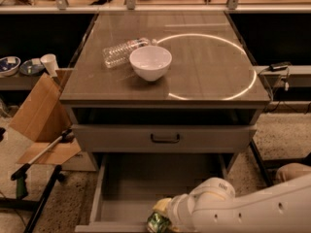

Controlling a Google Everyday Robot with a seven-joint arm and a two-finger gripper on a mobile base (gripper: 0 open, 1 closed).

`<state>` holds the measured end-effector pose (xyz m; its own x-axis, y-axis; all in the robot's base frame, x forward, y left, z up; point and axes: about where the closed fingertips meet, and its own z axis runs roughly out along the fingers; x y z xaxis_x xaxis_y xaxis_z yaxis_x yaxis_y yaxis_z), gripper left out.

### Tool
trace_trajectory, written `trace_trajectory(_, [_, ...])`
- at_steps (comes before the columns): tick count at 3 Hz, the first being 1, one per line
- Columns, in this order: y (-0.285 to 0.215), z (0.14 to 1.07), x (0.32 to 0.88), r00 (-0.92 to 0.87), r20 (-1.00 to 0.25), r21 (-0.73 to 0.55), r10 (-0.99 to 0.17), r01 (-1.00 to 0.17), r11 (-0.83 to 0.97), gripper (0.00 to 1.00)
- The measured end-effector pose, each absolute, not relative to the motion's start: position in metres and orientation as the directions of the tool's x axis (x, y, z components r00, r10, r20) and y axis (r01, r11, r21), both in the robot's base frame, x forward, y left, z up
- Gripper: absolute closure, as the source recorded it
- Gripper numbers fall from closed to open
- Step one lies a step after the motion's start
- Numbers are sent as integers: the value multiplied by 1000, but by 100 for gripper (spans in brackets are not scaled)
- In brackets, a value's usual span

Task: Pick green can from middle drawer and place on counter

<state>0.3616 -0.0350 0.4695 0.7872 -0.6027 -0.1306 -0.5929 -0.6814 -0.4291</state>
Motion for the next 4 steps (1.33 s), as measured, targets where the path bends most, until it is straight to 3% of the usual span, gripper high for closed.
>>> trace_trajectory(1, [-33, 520, 343, 780, -73, -418, -622, -590, -691, 100])
trace_trajectory(3, [-54, 659, 375, 724, 79, -428, -686, -597, -679, 100])
trace_trajectory(4, [-73, 727, 393, 687, 77, -437, -723, -628, -644, 100])
